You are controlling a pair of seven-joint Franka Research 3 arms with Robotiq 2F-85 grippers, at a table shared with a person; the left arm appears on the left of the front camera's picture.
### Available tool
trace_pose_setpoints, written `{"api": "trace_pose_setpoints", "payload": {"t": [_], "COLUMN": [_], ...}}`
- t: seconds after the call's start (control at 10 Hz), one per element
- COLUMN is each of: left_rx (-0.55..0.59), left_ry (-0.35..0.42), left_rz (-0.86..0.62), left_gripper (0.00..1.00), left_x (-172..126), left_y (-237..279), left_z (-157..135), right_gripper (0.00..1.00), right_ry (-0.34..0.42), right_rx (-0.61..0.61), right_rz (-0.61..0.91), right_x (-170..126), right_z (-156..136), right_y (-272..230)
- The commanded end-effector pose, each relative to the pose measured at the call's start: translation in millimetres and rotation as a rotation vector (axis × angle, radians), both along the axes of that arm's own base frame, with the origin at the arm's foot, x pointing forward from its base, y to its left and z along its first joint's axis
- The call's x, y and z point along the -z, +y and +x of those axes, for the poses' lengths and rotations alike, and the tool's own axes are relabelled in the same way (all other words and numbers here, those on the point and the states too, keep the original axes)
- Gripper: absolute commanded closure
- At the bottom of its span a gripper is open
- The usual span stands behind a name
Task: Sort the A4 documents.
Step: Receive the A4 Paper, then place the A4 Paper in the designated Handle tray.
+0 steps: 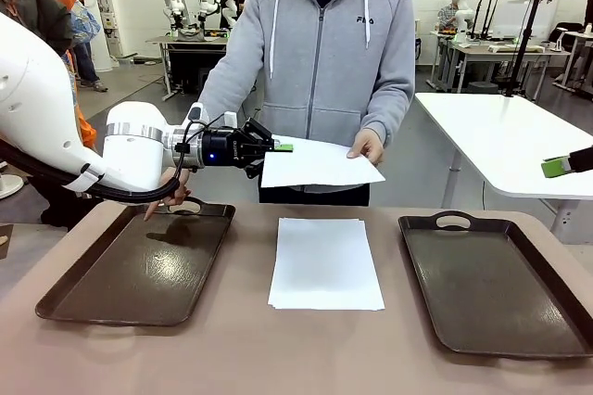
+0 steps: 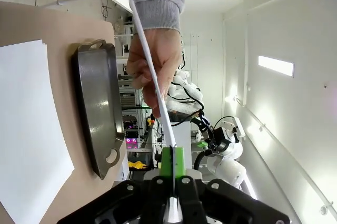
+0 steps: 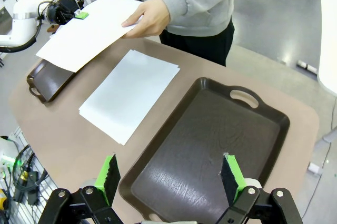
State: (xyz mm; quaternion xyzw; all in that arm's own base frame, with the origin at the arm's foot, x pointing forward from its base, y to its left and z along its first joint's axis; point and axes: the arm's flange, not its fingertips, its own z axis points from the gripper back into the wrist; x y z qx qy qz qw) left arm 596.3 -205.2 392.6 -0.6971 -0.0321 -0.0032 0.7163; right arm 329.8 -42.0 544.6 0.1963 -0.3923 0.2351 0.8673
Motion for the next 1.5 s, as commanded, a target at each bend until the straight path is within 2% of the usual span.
{"api": "trace_pose_setpoints", "payload": {"t": [0.0,0.1,1.4], "left_rx": [0.080,0.000,0.000], "left_ry": [0.024,0.000,0.000], "left_rz": [0.035,0.000,0.000], "left_gripper": [1.00,1.00,1.00], "left_x": [-9.4,0.0,0.0], "left_y": [-0.7,0.0,0.0], "left_z": [-4.1,0.0,0.0], "right_gripper": [0.00,0.00,0.00], "right_ry": [-0.001,-0.001,-0.001], "right_rx": [-0.015,-0.015,-0.015], "right_rz": [0.013,0.013,0.013], "right_x": [2.9,2.9,2.9], "right_z": [2.2,2.2,2.2], "right_y": [-0.2,-0.2,-0.2]}}
